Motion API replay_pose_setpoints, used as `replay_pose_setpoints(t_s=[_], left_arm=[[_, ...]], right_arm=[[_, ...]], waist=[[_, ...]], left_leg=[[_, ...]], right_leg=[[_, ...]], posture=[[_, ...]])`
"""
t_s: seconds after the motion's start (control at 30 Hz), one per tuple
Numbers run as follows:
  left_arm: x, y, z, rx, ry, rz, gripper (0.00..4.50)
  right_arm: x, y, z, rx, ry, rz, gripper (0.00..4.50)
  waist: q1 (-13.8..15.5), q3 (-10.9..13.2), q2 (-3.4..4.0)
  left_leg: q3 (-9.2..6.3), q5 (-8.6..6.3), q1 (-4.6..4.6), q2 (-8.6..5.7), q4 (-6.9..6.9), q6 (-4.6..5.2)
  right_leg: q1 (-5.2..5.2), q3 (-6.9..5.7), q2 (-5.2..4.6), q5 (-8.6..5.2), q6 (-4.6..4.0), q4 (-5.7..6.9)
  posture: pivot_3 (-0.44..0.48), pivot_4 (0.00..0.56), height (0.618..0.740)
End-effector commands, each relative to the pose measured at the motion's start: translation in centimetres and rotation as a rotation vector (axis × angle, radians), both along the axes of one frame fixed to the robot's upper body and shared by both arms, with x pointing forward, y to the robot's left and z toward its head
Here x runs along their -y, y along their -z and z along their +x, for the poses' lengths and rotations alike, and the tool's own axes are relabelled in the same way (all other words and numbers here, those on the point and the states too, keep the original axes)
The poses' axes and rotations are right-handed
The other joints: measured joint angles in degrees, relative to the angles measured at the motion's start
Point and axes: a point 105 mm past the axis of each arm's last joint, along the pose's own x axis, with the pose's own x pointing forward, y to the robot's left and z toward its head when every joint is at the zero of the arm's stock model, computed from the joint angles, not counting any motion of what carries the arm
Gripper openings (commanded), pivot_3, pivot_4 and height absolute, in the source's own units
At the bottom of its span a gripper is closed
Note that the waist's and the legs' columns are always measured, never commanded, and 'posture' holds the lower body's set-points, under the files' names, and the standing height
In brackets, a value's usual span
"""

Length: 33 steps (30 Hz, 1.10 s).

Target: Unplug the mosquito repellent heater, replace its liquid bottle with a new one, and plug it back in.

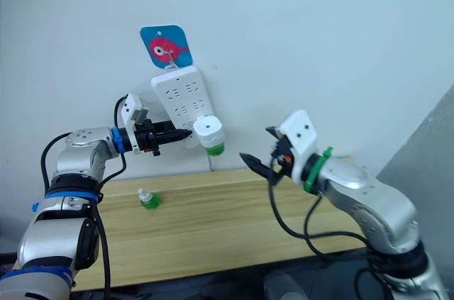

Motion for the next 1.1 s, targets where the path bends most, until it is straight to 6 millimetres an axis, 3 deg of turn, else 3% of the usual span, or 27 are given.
replay_pose_setpoints(t_s=[0.03,0.23,0.8,0.97,1.1], left_arm=[[0.4,-1.4,0.1,0.05,0.002,-0.02,1.32],[0.7,-1.3,0.0,0.047,0.007,-0.018,1.32],[0.7,-0.9,-0.4,0.044,0.001,-0.016,1.32],[0.4,-0.9,-0.6,0.043,-0.006,-0.017,1.32],[0.3,-0.9,-0.7,0.044,-0.011,-0.016,1.32]], right_arm=[[-2.3,-0.4,0.9,0.021,0.052,-0.009,4.5],[-4.9,-0.2,1.8,0.007,0.095,0.006,4.5],[-9.2,-1.1,4.3,0.006,0.08,0.079,4.5],[-9.7,-0.9,4.0,-0.002,0.038,0.068,4.5],[-9.0,-0.8,3.8,-0.011,0.028,0.059,4.5]], waist=[[0.06,0.0,0.01],[0.2,0.0,0.0],[-0.8,0.01,0.02],[-1.5,0.01,0.03],[-1.5,0.01,0.03]], left_leg=[[-0.01,0.0,-0.03,0.01,0.0,0.0],[-0.05,0.01,-0.22,-0.05,0.04,-0.01],[-0.07,0.16,-0.06,-0.05,0.12,-0.02],[-0.1,0.4,-0.01,-0.04,0.11,0.29],[-0.12,0.4,-0.02,-0.03,0.05,0.29]], right_leg=[[-0.06,0.0,0.0,0.0,-0.01,0.07],[-0.43,-0.03,-0.05,0.11,-0.23,0.54],[-0.46,-0.04,0.0,0.05,-0.16,0.95],[-0.46,-0.05,0.06,0.04,-0.13,1.03],[-0.47,-0.07,0.06,0.04,-0.13,1.02]], posture=[[-0.278,0.072,0.74],[-0.268,0.072,0.74],[-0.239,0.072,0.74],[-0.231,0.067,0.74],[-0.229,0.066,0.74]])
